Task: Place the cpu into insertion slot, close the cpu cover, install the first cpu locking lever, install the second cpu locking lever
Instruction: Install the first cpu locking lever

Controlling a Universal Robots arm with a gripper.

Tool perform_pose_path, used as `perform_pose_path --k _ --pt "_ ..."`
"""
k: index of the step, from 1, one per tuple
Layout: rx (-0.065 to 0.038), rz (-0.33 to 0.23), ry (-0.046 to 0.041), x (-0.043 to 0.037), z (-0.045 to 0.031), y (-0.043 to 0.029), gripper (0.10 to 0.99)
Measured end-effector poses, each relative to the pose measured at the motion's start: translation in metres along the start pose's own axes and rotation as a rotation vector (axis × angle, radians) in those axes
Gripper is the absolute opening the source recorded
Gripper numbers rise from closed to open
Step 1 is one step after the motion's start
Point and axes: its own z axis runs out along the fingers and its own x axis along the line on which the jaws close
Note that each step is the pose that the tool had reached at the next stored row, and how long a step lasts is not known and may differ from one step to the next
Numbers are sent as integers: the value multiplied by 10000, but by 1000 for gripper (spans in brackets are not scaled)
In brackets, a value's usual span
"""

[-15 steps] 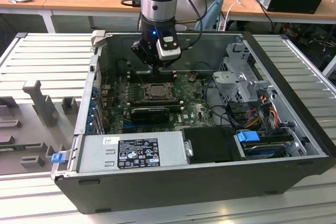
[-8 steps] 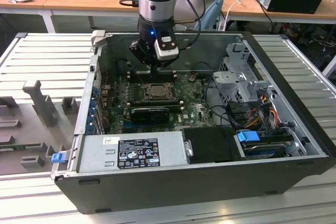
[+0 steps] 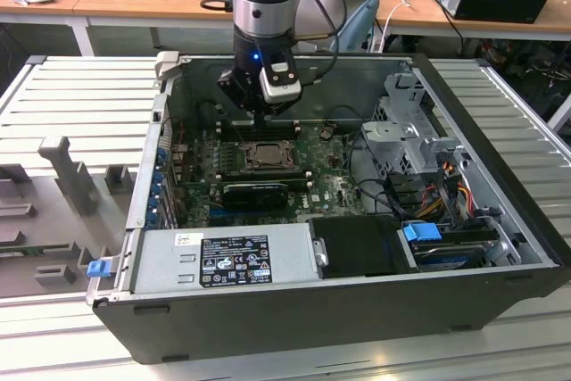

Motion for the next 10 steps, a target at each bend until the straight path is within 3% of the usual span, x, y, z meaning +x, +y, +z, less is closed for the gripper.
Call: perform_pose_path --k 3,7,9,10 --pt "-6 -16 0 21 3 -6 106" --pt "-36 -48 13 112 6 -34 106" --pt "-55 -276 31 124 9 -37 106" --pt "-48 -672 51 125 10 -38 106"
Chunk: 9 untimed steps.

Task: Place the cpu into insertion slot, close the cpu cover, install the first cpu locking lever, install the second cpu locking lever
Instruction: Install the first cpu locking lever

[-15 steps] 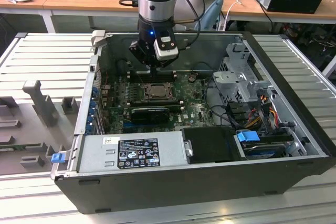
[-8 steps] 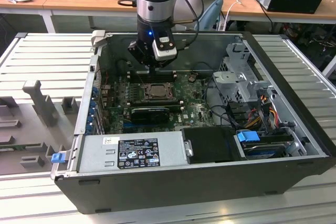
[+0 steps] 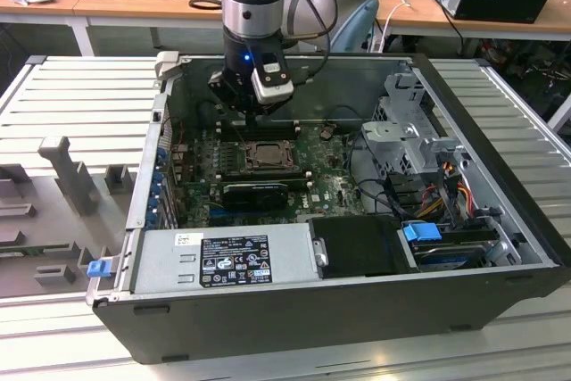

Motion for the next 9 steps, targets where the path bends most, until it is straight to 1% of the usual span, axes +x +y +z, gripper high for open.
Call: perform_pose_path --k 4,6,7,8,9 --pt "12 -798 43 0 3 0 106" --pt "21 -1419 76 0 6 0 106" --pt "23 -1566 83 0 7 0 106" --pt "18 -1703 92 12 8 -4 106" --pt "3 -1731 96 54 9 -13 106"
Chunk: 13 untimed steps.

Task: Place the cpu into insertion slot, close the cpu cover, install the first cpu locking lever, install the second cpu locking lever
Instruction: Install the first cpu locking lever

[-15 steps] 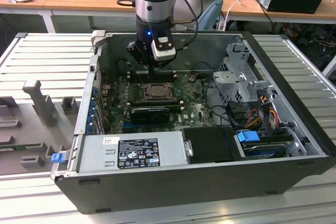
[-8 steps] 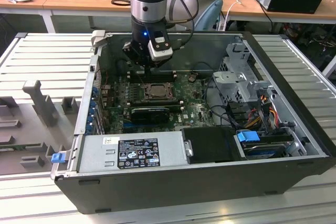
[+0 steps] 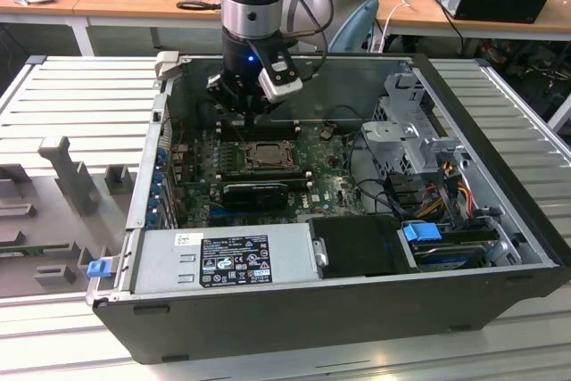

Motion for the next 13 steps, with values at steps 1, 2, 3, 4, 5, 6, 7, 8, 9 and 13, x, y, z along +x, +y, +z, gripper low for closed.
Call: perform_pose_path --k 1,2,3,4,5,6,7,8,9,13 --pt "-11 -3 0 39 1 -2 106" --pt "-33 -10 2 110 3 -5 106" --pt "-64 -17 3 201 6 -10 106" --pt "-72 -23 4 237 6 -12 106" --pt "-76 -25 4 273 8 -13 106" --pt "-80 -24 4 314 11 -11 106" --pt "-82 -32 4 327 14 -5 106" --pt "-85 -40 5 338 16 -1 106" --pt "-88 -48 7 348 18 4 106" --pt "-120 -106 12 416 33 37 106"
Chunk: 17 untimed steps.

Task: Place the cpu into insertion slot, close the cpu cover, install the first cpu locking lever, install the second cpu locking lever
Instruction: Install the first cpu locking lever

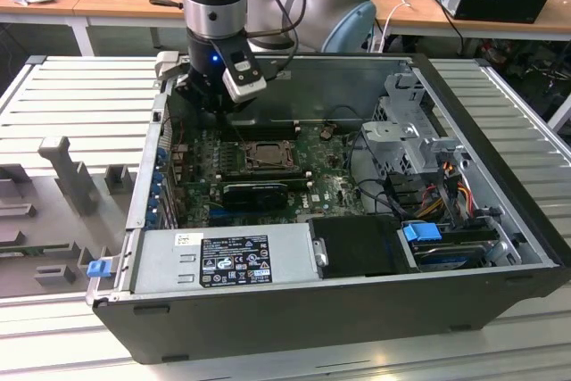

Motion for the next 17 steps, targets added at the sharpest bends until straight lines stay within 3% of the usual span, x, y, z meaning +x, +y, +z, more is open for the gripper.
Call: perform_pose_path --k 6,11,17 --pt "-15 -25 1 25 16 105 106" --pt "-14 -31 2 25 20 139 106" --pt "-15 -31 2 -64 20 169 106"
